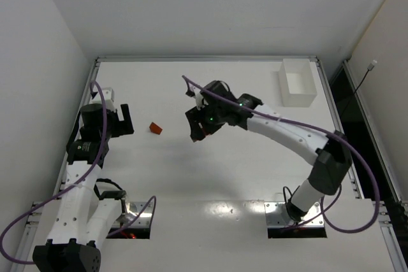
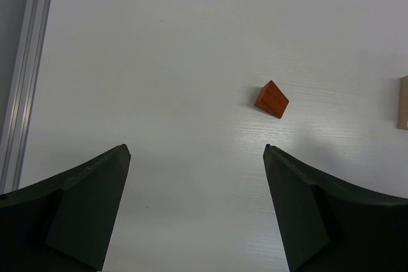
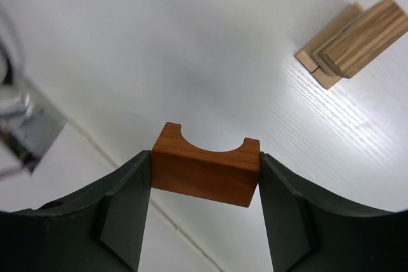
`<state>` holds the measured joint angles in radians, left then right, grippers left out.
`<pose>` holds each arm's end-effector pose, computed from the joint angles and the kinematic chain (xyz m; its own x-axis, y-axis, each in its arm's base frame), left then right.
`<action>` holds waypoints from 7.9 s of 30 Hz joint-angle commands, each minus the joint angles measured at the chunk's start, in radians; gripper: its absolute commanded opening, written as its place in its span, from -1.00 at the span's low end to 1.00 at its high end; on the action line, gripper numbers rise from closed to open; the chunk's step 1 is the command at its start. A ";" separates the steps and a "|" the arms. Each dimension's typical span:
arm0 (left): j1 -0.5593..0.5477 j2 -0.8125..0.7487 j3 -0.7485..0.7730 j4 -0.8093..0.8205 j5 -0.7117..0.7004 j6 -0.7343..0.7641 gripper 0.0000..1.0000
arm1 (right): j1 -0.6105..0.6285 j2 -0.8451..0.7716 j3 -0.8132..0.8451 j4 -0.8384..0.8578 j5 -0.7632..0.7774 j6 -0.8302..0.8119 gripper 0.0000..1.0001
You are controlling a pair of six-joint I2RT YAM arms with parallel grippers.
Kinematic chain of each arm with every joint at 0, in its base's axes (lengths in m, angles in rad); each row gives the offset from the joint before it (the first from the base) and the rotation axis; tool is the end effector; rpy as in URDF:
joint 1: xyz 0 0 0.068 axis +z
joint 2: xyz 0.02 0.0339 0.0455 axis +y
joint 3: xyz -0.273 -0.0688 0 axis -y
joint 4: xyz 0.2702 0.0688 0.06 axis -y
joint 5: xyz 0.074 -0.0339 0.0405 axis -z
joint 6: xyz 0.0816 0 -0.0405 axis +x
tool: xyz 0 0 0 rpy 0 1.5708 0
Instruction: Build the wood block tower
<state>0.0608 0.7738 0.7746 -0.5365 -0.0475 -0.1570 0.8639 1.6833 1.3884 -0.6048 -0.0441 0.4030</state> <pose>0.2280 0.0178 0.2851 -0.4874 -0.1861 -0.8531 -0.1799 0.9775 -0.1105 0.2722 0.3242 0.2419 -0.7728 -0.3015 -0.5585 -0.5157 0.8112 0.2756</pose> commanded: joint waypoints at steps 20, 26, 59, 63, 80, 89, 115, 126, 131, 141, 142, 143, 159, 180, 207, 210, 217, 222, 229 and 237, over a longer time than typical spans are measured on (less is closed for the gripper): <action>0.013 0.064 0.046 -0.008 0.136 0.073 1.00 | -0.298 0.337 0.774 -0.803 -0.390 -1.248 -1.00; 0.013 0.053 0.046 -0.017 0.136 0.082 1.00 | -0.358 0.412 0.867 -0.803 -0.428 -1.317 -0.96; 0.013 0.004 0.009 -0.008 0.118 0.082 1.00 | -0.266 0.688 1.028 -0.794 -0.286 -1.373 -0.72; 0.013 0.004 0.009 -0.008 0.118 0.082 1.00 | -0.247 0.697 1.028 -0.785 -0.264 -1.353 -0.72; 0.013 0.013 0.009 -0.008 0.118 0.082 1.00 | -0.229 0.727 1.037 -0.774 -0.255 -1.325 -0.70; 0.013 0.013 0.009 -0.008 0.118 0.082 1.00 | -0.229 0.745 1.037 -0.783 -0.237 -1.307 -0.68; 0.013 0.013 0.009 0.001 0.118 0.082 1.00 | -0.229 0.745 1.037 -0.734 -0.227 -1.267 -0.03; 0.013 0.022 0.009 0.001 0.109 0.082 1.00 | -0.229 0.745 1.037 -0.734 -0.227 -1.267 -0.10; 0.013 0.022 0.009 0.001 0.109 0.082 1.00 | -0.220 0.745 1.037 -0.734 -0.227 -1.267 -0.03; 0.013 0.022 0.009 0.001 0.109 0.082 1.00 | -0.210 0.754 1.037 -0.734 -0.227 -1.267 0.29; 0.013 0.022 0.009 0.001 0.109 0.082 1.00 | -0.210 0.754 1.037 -0.734 -0.227 -1.267 0.32; 0.013 0.022 0.009 0.001 0.109 0.082 1.00 | -0.210 0.754 1.037 -0.734 -0.227 -1.267 0.34; 0.013 0.013 0.009 0.001 0.109 0.082 1.00 | -0.229 0.649 1.037 -0.627 -0.318 -1.202 1.00; 0.001 0.444 0.133 0.069 0.326 0.005 0.18 | -0.497 0.010 0.502 -0.239 -0.180 -0.650 1.00; -0.050 0.975 0.321 0.152 0.463 0.034 -0.33 | -0.664 0.013 0.511 -0.266 -0.269 -0.630 1.00; -0.050 1.006 0.342 0.139 0.440 0.043 -0.61 | -0.664 0.022 0.511 -0.266 -0.278 -0.630 1.00; -0.059 0.981 0.342 0.119 0.454 0.089 -1.00 | -0.686 0.041 0.509 -0.277 -0.419 -0.593 1.00; -0.113 0.715 0.250 0.210 0.454 0.158 -1.00 | -0.739 0.073 0.448 -0.286 -0.762 -0.558 1.00; -0.282 0.255 0.022 0.420 0.387 0.312 -1.00 | -0.787 0.148 0.296 0.007 -1.332 -0.205 0.95; -0.424 -0.169 -0.158 0.504 0.553 0.537 -1.00 | -0.710 0.211 0.198 0.589 -1.547 0.304 0.85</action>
<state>-0.3336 0.6647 0.6529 -0.0994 0.3920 0.2428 0.1257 1.9350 1.5539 -0.2718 -1.3624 0.5308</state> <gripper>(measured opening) 0.083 0.926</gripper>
